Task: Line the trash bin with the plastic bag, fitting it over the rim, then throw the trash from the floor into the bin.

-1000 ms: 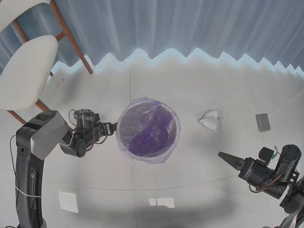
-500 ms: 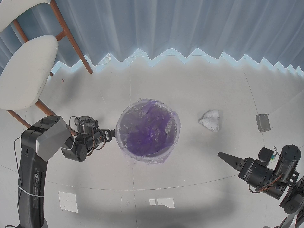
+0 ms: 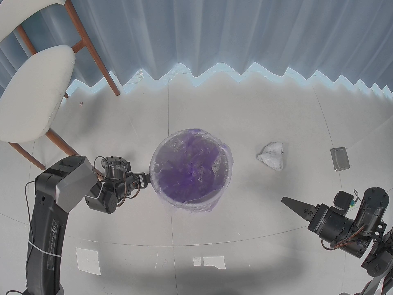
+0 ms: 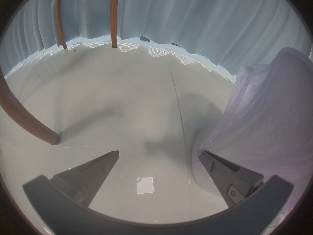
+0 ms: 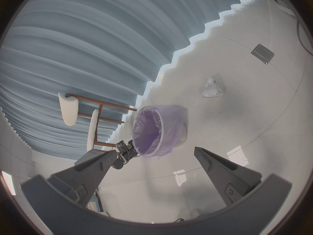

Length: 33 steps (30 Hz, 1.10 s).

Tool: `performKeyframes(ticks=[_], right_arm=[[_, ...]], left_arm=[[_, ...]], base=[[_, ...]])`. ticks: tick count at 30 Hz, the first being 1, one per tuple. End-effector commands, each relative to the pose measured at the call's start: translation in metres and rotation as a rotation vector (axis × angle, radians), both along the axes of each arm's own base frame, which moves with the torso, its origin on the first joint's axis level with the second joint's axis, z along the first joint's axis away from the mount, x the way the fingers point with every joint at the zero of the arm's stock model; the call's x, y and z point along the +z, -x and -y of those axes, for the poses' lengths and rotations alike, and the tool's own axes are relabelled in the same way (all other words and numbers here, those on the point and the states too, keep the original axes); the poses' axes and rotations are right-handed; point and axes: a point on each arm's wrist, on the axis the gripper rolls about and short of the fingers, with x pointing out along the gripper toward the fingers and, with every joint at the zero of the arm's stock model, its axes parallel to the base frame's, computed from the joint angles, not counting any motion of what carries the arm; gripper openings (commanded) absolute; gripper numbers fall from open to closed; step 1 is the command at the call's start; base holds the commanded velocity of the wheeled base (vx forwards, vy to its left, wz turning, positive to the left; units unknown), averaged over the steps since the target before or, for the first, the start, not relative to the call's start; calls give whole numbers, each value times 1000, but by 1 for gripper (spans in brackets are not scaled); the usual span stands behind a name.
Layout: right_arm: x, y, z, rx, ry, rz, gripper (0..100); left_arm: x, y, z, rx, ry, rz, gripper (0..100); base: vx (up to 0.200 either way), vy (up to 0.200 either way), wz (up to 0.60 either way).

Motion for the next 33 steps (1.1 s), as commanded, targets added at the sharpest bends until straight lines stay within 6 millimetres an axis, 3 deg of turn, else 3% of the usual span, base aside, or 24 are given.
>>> performKeyframes(ticks=[1, 10, 19, 25, 28, 30, 31, 33], right_arm=[[-3, 3, 1, 1, 6, -16, 100], [-3, 4, 1, 0, 8, -17, 100], [-3, 3, 1, -19, 11, -16, 100], [-3, 5, -3, -13, 11, -16, 100], [-4, 6, -5, -20, 10, -27, 100], [-4, 6, -6, -16, 10, -31, 100], [-5, 7, -8, -8, 11, -33, 100], [-5, 8, -10, 4, 11, -33, 100]], left_arm=[[-7, -3, 0, -1, -1, -5, 100], [-21, -6, -3, 9, -2, -21, 100], [-17, -5, 0, 3, -1, -10, 100], [17, -1, 0, 51, 13, 21, 100], [39, 15, -6, 64, 11, 11, 100], [41, 20, -7, 65, 10, 2, 100], [48, 38, -11, 70, 3, -30, 100], [54, 55, -13, 71, -2, -54, 100]], base=[[0, 0, 0], [0, 0, 0], [0, 0, 0], [0, 0, 0], [0, 0, 0], [0, 0, 0], [0, 0, 0], [0, 0, 0]])
